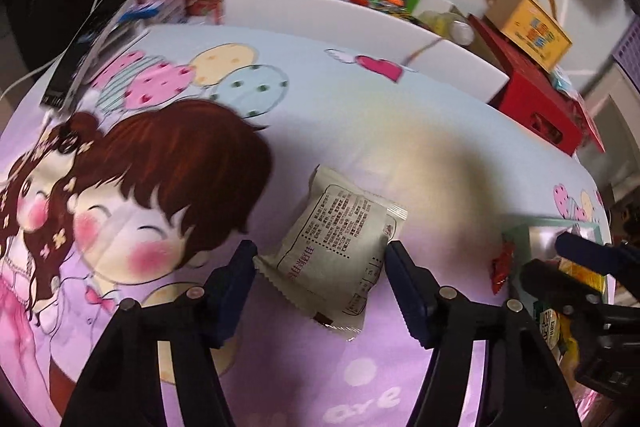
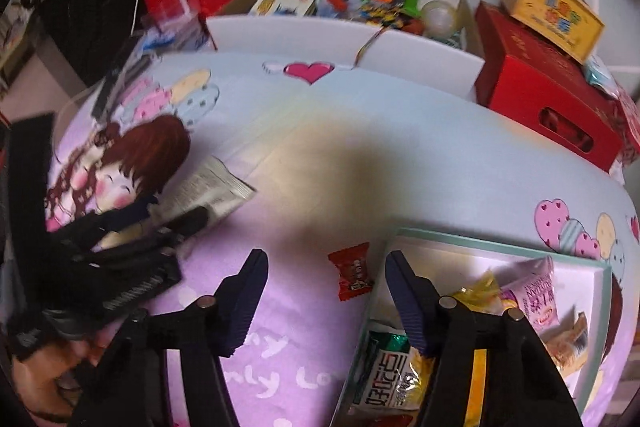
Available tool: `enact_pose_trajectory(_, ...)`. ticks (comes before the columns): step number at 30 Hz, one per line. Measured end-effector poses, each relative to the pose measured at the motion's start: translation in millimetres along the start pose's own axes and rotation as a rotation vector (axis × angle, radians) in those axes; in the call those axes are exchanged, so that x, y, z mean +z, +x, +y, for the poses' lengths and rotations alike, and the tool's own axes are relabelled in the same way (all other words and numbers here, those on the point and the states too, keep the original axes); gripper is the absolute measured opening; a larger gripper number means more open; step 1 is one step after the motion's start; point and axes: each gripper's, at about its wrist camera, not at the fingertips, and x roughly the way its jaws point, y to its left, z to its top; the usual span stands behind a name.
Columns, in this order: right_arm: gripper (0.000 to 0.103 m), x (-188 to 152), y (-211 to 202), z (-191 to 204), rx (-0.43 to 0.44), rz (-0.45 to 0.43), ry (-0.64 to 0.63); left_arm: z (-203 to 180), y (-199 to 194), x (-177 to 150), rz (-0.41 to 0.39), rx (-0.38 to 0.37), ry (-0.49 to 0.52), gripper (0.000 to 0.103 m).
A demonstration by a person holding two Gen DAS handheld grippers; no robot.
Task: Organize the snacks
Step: 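Grasp the white sachet with the left tool while the right tool grasps the small red candy, then carry the sachet and candy over the tray and release them inside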
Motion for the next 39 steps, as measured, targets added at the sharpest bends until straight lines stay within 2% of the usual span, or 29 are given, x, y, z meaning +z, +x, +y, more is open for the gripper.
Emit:
enact_pose_trajectory(2,0.055,2,7,3,0.001,0.026,-0.011,7,-1,0,0.006,0.013,-0.009,0.067)
enact_pose_trajectory(5,0.055,4,16,8,-0.008,0.057,-0.036,12,-3,0,0.016,0.022,-0.015,0.067)
enact_pose_trajectory(13,0.054,5,39,20,-0.131,0.131,-0.118,22,-5,-1,0.038,0.046,-0.02,0.067)
enact_pose_trajectory(17,0.053,8,48,21,-0.162,0.154,-0.134,25,-8,0,0.036,0.054,-0.021,0.067)
enact_pose_trajectory(19,0.048,9,53,19,-0.175,0.172,-0.136,25,-9,0,0.035,0.054,-0.02,0.067)
enact_pose_trajectory(23,0.046,8,59,19,-0.179,0.19,-0.147,26,-7,0,0.041,0.056,-0.009,0.067)
enact_pose_trajectory(25,0.041,8,59,19,-0.164,0.198,-0.146,24,-7,0,0.038,0.058,0.006,0.067)
enact_pose_trajectory(28,0.039,10,62,14,-0.14,0.207,-0.13,23,-6,1,0.038,0.052,0.018,0.067)
enact_pose_trajectory(33,0.028,10,61,10,-0.119,0.195,-0.118,21,-3,1,0.026,0.037,0.036,0.068)
enact_pose_trajectory(39,0.022,5,63,13,-0.114,0.176,-0.105,21,1,0,0.021,0.023,0.043,0.068)
